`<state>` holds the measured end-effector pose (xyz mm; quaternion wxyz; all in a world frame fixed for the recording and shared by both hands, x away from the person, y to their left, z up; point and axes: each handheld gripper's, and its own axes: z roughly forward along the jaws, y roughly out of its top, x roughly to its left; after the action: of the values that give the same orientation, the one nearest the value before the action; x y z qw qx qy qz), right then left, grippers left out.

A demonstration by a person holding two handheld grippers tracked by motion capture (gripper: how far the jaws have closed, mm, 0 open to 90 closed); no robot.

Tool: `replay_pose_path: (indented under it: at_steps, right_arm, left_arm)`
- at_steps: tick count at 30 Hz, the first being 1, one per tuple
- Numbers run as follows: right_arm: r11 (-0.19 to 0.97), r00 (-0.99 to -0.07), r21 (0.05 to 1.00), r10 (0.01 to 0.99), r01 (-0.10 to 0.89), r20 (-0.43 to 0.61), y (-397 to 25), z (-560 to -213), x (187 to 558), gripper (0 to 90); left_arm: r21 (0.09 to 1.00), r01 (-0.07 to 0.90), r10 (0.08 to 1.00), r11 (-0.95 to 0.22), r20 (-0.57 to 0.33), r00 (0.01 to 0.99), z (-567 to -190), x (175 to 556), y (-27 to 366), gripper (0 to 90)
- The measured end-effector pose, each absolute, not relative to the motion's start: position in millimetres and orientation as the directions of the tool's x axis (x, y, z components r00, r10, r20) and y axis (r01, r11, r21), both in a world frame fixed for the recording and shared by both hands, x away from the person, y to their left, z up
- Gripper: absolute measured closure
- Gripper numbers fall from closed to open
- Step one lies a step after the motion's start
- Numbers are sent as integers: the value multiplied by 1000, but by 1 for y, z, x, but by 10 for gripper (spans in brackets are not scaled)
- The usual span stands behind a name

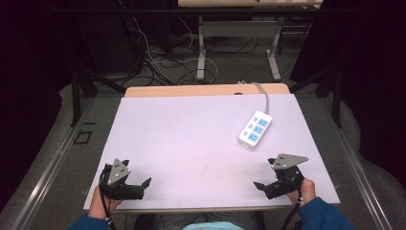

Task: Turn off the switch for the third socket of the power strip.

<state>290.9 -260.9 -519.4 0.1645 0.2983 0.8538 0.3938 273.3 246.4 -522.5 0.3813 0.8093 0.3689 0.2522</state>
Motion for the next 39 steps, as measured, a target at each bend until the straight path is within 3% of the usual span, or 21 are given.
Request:
replay_pose_path:
  at_steps: [39]
  right_arm:
    - [473, -727, 784, 685, 402, -40, -252, -497, 315, 10]
  left_arm:
    - [786, 408, 778, -464, 141, 612, -523, 273, 244, 5]
